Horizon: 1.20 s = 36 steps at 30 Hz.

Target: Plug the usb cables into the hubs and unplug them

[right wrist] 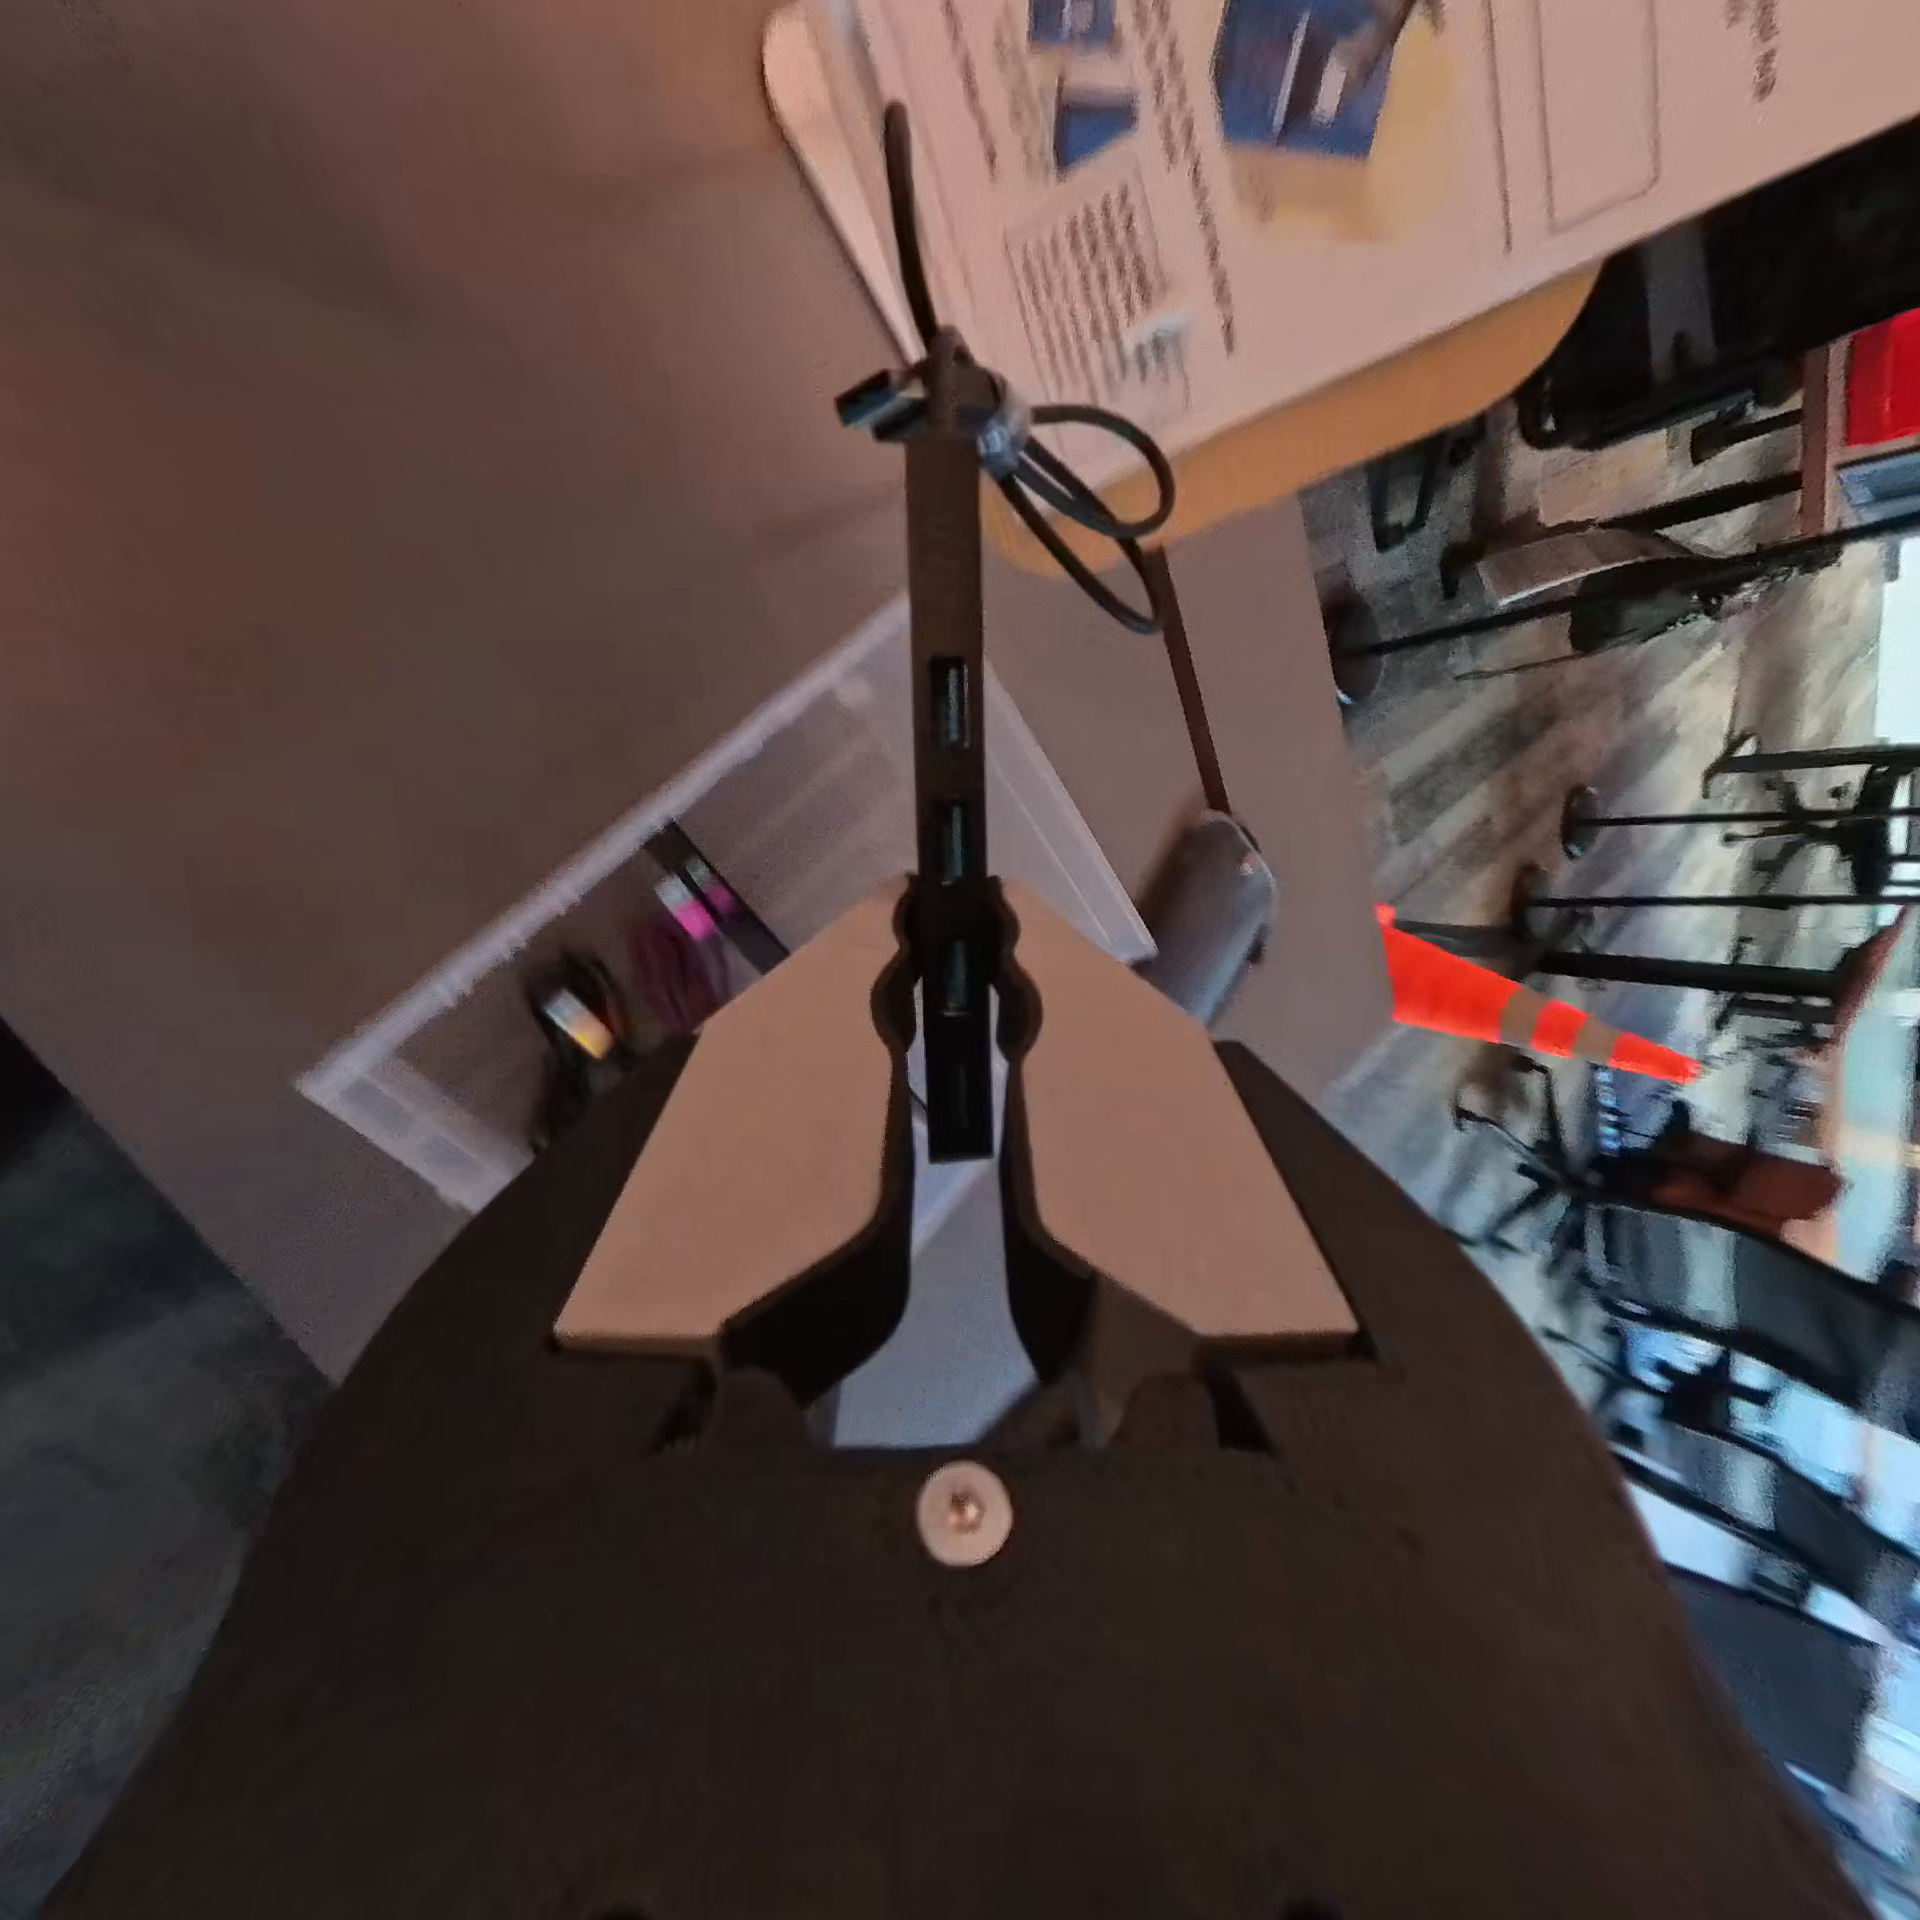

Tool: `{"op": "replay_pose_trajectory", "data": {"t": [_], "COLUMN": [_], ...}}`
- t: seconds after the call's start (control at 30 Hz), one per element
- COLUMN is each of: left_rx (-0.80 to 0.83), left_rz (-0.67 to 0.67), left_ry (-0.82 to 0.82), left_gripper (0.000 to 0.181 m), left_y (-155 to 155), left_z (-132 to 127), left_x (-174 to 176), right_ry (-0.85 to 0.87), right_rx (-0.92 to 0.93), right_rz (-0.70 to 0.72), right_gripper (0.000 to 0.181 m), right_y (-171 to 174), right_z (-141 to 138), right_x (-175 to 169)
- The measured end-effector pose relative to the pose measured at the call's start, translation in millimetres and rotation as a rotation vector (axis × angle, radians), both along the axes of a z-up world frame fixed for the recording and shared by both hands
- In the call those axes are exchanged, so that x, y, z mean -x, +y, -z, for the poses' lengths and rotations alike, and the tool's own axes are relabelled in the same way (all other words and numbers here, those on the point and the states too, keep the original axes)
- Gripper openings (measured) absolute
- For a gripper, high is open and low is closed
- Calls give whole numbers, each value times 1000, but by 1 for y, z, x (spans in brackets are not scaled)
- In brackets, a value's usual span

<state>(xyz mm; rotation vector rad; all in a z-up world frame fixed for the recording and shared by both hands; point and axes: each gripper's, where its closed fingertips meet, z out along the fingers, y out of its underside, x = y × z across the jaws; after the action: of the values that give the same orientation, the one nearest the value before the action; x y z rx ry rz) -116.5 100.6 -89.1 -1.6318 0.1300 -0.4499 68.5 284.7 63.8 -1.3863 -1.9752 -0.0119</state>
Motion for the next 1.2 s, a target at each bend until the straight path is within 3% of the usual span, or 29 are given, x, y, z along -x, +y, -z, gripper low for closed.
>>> {"op": "replay_pose_trajectory", "data": {"t": [0.13,0.27,0.37,0.47,0.53,0.6,0.7,0.87,0.97,1.07,1.2], "left_rx": [53,81,110,131,136,140,158,129,116,106,132], "left_rz": [28,33,28,38,35,34,2,-148,-205,-240,-250], "left_ry": [21,45,71,82,102,123,134,124,78,70,103], "left_gripper": [0,0,0,0,0,0,1,25,40,45,46], "left_y": [4,6,8,9,10,10,12,14,13,12,13], "left_z": [11,17,24,28,29,31,33,27,24,22,27], "left_x": [-8,-12,-13,-15,-16,-18,-14,13,26,33,31], "right_ry": [-240,-475,-589,-665,-672,-616,-493,-268,-84,107,424], "right_rx": [-55,-47,-82,-56,-33,2,43,16,18,95,393], "right_rz": [78,143,236,342,359,352,304,242,235,180,-33], "right_gripper": [7,11,28,25,30,28,32,38,44,54,50], "right_y": [61,111,144,162,163,159,146,119,94,39,-82], "right_z": [35,122,186,230,241,233,199,125,94,74,57], "right_x": [-28,-26,-23,-33,-37,-34,-27,-19,3,45,123]}}
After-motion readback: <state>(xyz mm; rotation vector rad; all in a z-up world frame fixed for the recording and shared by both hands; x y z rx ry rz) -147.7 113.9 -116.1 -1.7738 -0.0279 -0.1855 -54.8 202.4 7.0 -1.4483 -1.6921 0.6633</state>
